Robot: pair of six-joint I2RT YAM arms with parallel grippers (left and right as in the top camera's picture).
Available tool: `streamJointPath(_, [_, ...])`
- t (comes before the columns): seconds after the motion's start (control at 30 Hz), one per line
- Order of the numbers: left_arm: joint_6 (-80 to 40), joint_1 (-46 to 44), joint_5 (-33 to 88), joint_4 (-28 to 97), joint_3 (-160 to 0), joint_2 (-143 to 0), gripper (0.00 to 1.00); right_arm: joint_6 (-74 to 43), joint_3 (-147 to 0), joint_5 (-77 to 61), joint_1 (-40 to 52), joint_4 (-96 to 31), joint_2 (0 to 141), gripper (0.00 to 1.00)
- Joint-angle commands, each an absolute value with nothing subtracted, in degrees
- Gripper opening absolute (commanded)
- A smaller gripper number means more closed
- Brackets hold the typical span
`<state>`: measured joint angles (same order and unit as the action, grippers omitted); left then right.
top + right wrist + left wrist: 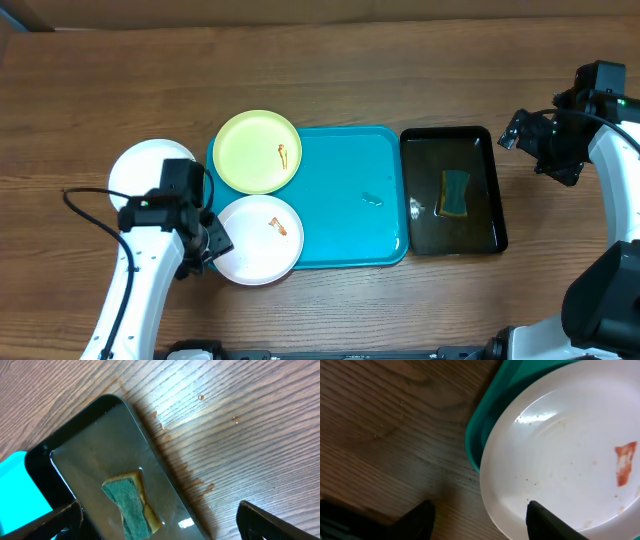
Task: Clean dirty plates on tray and stack at the side
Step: 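Release the white plate and move the left gripper to the pink-white plate, then grip the pink-white plate rim and slide it right across the tray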
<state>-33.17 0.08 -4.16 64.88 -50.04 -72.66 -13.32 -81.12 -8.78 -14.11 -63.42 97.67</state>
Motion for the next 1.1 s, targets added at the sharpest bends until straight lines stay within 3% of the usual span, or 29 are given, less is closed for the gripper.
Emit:
streamJointPath(0.0, [-34.74, -0.03, -3.03, 60.62, -46.3, -73.23, 0.58, -13.52, -82.19, -9.06, -14.06, -63.11, 96.88, 1.0])
streamJointPath(0.4, [-34.09, -0.03, -2.87, 53.91, -40.05, -73.52, 0.55, -13.52, -82.19, -9.06, -14.06, -63.11, 96.88, 1.0])
streamJointPath(0.6, [-34.06, -0.03, 1.13, 50.0, -37.21, -73.52, 0.43, -13.52, -82.19, -9.06, -14.06, -63.11, 96.88, 1.0])
streamJointPath(0.77, [-32.88, -0.03, 1.13, 49.23, -36.05, -73.52, 0.41, -13.52, -82.19, -9.06, -14.06, -63.11, 96.88, 1.0])
streamJointPath(0.9, [-30.89, -0.03, 2.46, 49.19, -35.81, -73.49, 0.15, -13.52, -82.19, -9.06, -14.06, -63.11, 96.88, 1.0])
streamJointPath(1.0, [-27.14, -0.03, 7.7, 49.23, -35.81, -73.49, 0.05, -13.52, -82.19, -9.06, -14.06, -63.11, 96.88, 1.0])
streamJointPath(1.07, [-23.86, -0.03, 12.21, 49.15, -35.81, -73.49, 0.04, -13.52, -82.19, -9.06, -14.06, -63.11, 96.88, 1.0])
